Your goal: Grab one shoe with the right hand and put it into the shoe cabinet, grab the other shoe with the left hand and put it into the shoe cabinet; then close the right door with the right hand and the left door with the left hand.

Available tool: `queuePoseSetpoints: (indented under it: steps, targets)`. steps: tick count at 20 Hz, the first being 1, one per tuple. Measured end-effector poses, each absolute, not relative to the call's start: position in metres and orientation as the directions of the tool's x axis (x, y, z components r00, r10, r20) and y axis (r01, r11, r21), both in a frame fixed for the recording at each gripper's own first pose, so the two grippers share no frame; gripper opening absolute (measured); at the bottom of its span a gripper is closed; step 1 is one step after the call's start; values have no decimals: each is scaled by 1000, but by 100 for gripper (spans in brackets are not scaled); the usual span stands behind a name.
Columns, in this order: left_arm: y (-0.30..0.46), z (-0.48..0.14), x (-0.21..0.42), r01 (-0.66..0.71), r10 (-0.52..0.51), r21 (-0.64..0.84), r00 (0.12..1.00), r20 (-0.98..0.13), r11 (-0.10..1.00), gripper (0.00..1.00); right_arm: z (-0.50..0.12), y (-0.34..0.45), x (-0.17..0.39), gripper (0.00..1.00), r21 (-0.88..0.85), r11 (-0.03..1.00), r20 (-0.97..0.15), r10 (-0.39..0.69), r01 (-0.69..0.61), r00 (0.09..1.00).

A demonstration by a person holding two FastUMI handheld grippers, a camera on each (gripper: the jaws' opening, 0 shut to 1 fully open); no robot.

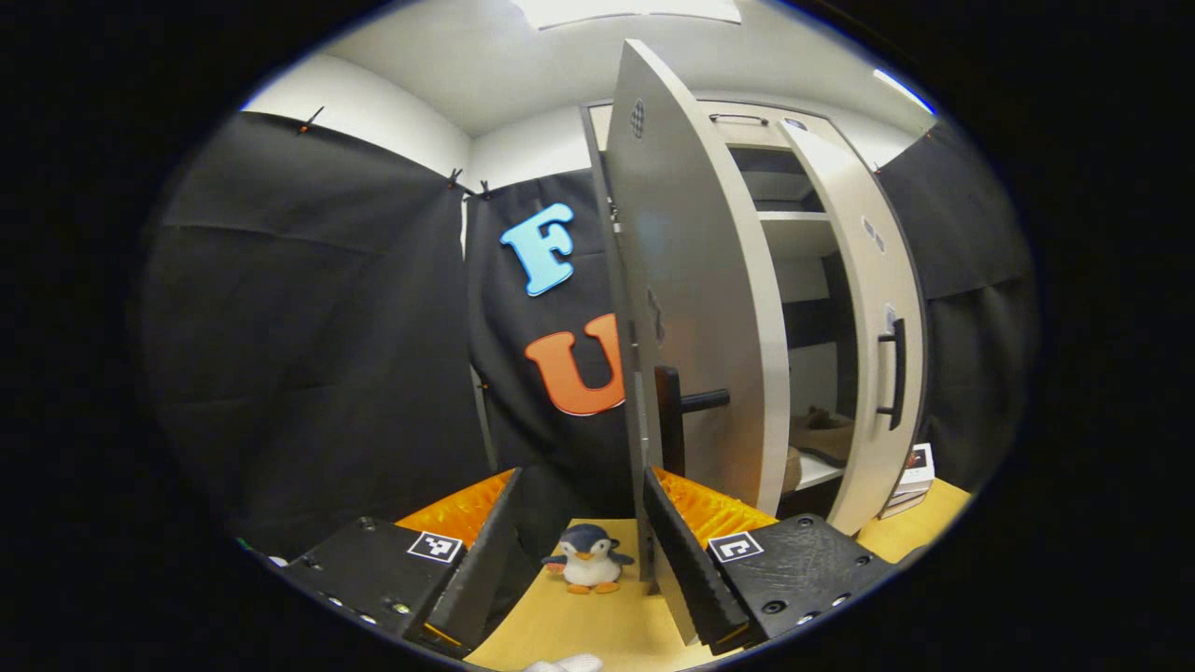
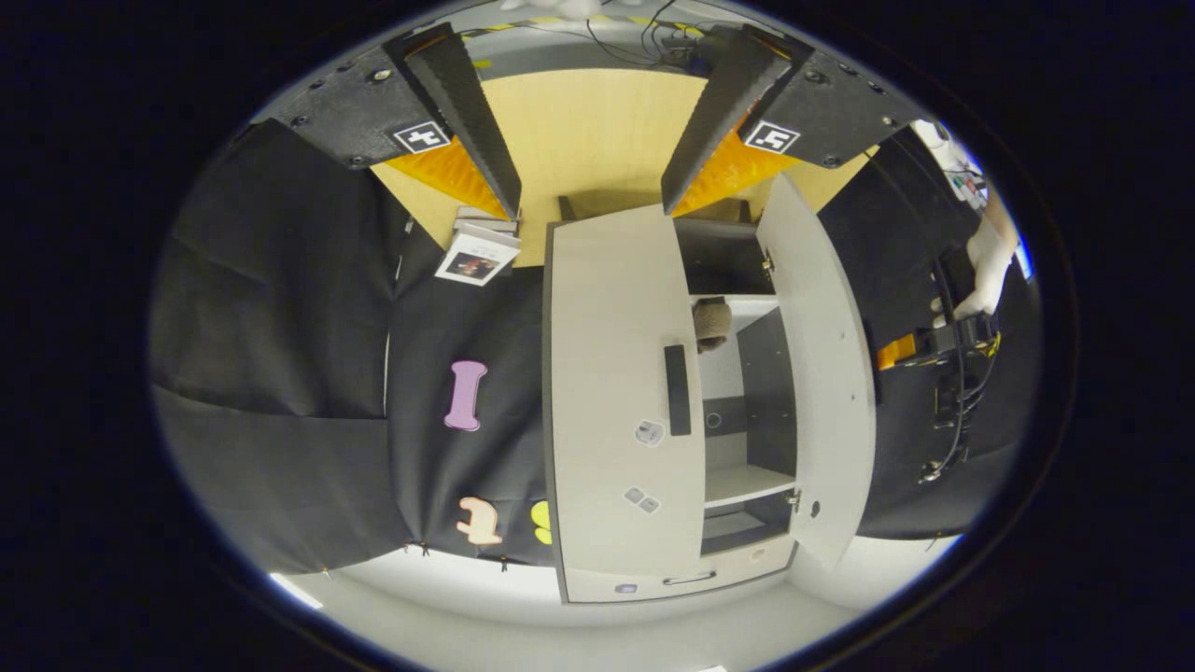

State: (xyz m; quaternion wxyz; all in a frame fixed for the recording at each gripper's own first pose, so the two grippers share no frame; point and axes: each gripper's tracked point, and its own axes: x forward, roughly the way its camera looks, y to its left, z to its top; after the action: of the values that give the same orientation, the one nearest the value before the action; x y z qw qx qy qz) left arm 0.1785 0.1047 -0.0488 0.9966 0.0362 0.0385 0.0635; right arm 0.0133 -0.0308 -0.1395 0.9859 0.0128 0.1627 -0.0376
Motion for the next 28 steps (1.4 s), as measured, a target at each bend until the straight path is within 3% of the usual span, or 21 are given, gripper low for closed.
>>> queuePoseSetpoints:
  steps: [4, 5, 7, 8, 13, 14, 16, 28]
  targets:
    - [58, -48, 189, -52, 54, 29, 995, -81, 998, 81, -136, -31, 12, 99, 18, 997, -311, -69, 79, 948]
    - [50, -47, 193, -41, 42, 11, 996, -84, 999, 94, -136, -31, 12, 99, 20, 997, -307, -71, 81, 949]
    - [37, -46, 192, -24, 24, 4, 996, -87, 1000, 100, -134, -31, 12, 99, 20, 996, -301, -76, 86, 950]
    - [34, -47, 189, -20, 22, 17, 996, -86, 1000, 96, -131, -32, 12, 99, 18, 996, -293, -81, 91, 953]
    - [12, -50, 154, 15, -11, 43, 995, -94, 999, 96, -109, -35, 17, 99, 18, 996, -246, -81, 88, 966]
    - [8, -51, 144, 22, -18, 41, 995, -102, 999, 100, -105, -36, 18, 99, 15, 996, -236, -81, 86, 968]
    - [-1, -52, 118, 33, -30, 35, 994, -101, 999, 96, -95, -36, 22, 99, 11, 996, -218, -82, 87, 972]
    - [-22, -71, 1, 41, -46, -37, 990, -136, 998, 96, -73, -36, 20, 99, -1, 996, -135, -91, 92, 987]
